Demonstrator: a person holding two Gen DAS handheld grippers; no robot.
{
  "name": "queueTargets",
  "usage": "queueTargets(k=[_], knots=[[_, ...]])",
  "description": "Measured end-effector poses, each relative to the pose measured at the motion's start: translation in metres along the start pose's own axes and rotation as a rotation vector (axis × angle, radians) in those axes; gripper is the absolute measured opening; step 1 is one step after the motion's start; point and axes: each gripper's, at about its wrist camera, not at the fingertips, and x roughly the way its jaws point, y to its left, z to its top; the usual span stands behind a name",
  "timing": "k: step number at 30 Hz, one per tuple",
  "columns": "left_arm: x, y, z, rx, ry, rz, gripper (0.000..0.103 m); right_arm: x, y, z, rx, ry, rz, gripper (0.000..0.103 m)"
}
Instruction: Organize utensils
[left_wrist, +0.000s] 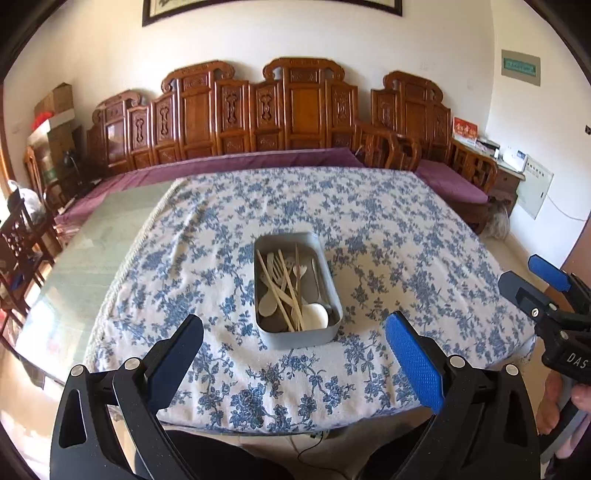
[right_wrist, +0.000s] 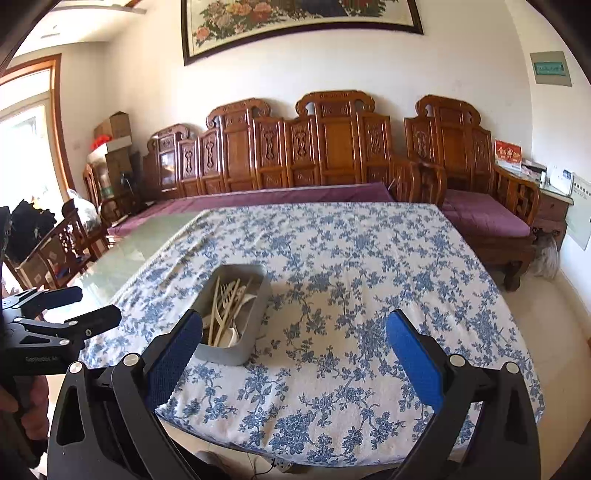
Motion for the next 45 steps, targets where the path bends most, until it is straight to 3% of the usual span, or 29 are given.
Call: queueTargets(k=[24,45], knots=[[-0.106,-0.018,0.024,0.004,-0.262,0.046,0.095,-0.099,0.02,0.038,-0.033,-0.235,-0.007,0.1],[-0.111,-0.017,0.022,-0.003,-0.279,0.051,0.095,-0.097,0.021,0.04,-0.031,-0.227,-0.019,0.1]])
